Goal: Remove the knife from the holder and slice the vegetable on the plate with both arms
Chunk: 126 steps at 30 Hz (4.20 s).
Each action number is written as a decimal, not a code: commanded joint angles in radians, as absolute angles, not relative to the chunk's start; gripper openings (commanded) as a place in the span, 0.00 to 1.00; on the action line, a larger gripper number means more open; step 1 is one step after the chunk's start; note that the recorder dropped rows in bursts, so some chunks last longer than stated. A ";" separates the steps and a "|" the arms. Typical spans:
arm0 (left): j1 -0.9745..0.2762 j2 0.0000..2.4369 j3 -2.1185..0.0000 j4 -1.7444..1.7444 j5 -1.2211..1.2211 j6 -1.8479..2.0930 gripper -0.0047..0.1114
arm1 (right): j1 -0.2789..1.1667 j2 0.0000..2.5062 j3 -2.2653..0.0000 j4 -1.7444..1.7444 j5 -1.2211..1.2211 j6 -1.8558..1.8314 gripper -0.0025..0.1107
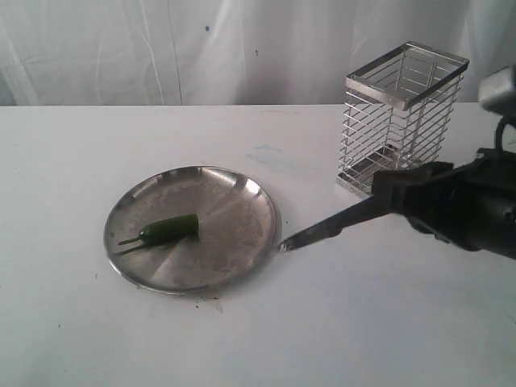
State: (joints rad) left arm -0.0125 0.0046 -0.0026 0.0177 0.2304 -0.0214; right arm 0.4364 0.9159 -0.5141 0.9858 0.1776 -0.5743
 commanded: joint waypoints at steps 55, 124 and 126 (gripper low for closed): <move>-0.013 0.000 0.000 0.013 0.226 -0.021 0.04 | 0.597 1.962 -0.510 0.064 -1.092 1.263 0.35; -0.013 0.000 0.000 0.013 0.226 -0.021 0.04 | 0.362 2.038 -1.523 0.452 1.122 -0.580 0.48; -0.013 0.000 0.000 0.013 0.226 -0.021 0.04 | 0.362 2.055 -1.523 0.455 1.127 -0.580 0.48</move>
